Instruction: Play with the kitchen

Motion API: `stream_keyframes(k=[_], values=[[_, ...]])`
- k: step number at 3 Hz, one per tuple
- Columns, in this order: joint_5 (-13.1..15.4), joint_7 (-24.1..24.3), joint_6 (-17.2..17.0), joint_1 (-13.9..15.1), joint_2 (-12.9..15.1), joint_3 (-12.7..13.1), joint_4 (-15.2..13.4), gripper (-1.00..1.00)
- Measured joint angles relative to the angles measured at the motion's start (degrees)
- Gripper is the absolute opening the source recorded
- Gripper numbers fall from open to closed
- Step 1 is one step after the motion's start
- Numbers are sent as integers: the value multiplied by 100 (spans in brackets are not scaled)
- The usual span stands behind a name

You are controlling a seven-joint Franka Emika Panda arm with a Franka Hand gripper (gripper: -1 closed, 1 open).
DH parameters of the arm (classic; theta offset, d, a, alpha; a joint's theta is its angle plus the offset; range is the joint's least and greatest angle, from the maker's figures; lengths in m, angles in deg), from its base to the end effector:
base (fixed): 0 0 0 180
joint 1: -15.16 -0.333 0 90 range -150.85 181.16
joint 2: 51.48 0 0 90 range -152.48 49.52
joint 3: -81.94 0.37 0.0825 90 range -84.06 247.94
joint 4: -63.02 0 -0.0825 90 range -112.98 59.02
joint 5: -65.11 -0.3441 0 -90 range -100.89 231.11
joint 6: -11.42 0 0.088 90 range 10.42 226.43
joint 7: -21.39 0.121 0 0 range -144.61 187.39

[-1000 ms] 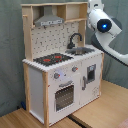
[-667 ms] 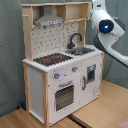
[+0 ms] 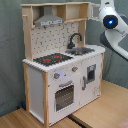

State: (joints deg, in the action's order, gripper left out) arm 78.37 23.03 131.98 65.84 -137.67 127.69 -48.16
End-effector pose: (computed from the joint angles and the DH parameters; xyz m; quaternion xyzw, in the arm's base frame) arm 0.1698 0.3884 0.7335 0.6339 -0.0093 0.4896 0.5987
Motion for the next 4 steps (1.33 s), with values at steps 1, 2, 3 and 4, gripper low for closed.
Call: stream_keyframes(k=[1, 2, 3, 4], values=[[312, 41, -126, -225, -5, -229, -359, 100], [662, 203, -299, -503, -10, -358, -710, 100], [1016, 418, -490, -802, -9, -419, -1075, 100], [1397, 486, -543, -963, 11, -645, -1480, 100]])
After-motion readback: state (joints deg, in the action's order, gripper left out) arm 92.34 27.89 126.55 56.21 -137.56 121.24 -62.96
